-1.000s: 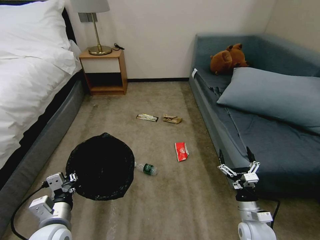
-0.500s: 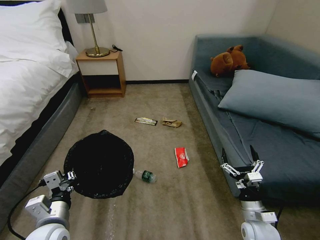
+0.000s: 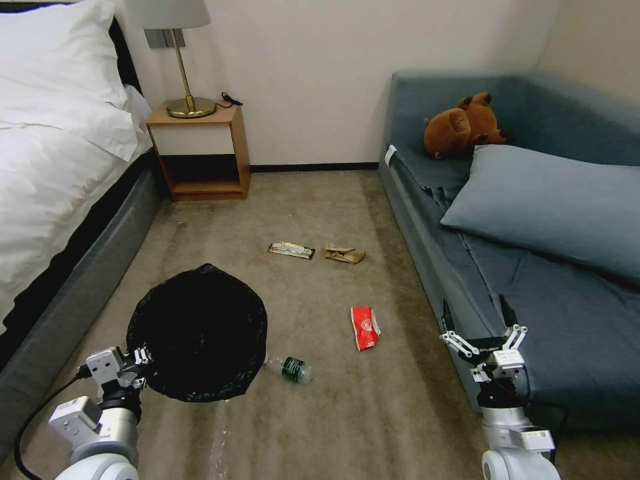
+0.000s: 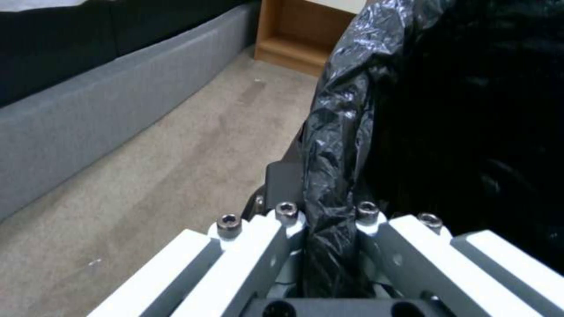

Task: Pick up the trash bin, then pick up the garbage on the floor and place it into the trash bin.

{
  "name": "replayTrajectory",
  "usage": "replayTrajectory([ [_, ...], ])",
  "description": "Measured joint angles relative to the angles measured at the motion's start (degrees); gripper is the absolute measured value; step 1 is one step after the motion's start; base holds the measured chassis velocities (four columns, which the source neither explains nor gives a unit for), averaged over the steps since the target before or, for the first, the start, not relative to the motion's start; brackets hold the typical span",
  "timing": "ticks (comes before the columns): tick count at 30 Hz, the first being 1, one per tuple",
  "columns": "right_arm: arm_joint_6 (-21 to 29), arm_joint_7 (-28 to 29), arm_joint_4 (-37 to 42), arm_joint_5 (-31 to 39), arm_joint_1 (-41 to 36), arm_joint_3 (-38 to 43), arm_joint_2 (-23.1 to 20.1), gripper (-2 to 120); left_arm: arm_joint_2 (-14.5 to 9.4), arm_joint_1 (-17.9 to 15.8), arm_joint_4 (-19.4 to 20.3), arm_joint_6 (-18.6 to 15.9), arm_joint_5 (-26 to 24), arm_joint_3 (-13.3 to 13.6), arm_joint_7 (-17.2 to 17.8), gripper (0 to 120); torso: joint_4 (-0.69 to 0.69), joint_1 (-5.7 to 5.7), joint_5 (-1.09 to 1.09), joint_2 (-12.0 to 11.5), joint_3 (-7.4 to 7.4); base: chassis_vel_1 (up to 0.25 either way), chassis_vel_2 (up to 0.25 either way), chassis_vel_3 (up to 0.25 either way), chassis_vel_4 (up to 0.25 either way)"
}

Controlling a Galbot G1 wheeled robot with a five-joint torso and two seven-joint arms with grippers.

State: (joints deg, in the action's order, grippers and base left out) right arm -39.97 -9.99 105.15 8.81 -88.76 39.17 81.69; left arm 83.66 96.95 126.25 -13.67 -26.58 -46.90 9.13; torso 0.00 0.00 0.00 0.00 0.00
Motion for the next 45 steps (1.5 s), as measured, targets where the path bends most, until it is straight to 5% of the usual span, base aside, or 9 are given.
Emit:
replayTrajectory([
  [45,-4.76,-1.88,-1.11,-8.43,1.25,-1.4,-1.53,100,0.39,-1.11,-1.46,0.54,-0.17,-0.12,0.5,1,0.0,0.0,0.0,0.0,0.0,-0.06,0.057,0.058,-0.058],
])
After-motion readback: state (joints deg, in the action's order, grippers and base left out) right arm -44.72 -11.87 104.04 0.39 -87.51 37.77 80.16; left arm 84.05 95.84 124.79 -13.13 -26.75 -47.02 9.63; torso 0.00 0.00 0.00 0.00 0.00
